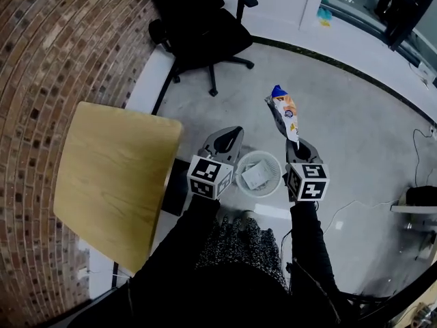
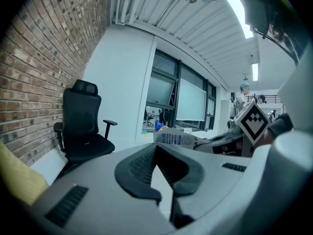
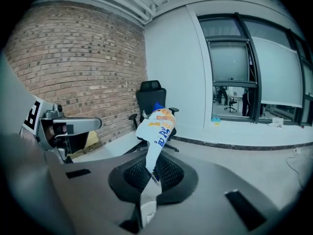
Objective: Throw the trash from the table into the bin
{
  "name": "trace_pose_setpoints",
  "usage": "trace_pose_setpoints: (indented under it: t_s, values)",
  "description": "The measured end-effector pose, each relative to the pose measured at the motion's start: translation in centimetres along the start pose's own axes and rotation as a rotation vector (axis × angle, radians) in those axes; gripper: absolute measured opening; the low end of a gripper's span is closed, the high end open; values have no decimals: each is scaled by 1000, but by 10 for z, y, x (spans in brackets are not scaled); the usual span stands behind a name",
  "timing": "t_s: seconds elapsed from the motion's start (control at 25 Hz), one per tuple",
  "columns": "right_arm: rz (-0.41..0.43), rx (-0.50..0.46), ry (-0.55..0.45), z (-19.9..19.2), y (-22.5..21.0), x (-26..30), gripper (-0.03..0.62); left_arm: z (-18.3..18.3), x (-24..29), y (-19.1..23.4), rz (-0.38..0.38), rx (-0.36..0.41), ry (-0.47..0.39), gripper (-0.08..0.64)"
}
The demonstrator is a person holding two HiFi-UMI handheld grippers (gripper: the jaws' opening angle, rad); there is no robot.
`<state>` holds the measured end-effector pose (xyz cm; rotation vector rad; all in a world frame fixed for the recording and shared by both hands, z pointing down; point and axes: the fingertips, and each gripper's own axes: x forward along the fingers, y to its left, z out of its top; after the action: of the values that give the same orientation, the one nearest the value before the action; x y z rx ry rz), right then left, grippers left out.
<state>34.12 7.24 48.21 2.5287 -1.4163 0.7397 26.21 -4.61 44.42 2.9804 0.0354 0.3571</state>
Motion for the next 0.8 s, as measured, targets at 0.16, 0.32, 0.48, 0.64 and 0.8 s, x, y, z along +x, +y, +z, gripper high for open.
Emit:
trace_pose_setpoints:
  t_s: [0.16,0.32,0.48,0.64,0.8]
  values:
    - [-5,38,14,-24,-4,0,12,-19,1,-5,-24,-1,27,6]
    - [-12,70,48,-59,-6,0,12,-46,2,-12,-46,-8,63,6]
    - [-1,86,88,-95,-7,4,12,-70,4,-12,-47,-20,75,6]
    - [-2,100,121,-129,-11,10,12,-97,9,-9,-52,-20,97,6]
    - [7,135,140,-160,-9,20,12,-127,15,-9,-67,-10,129,6]
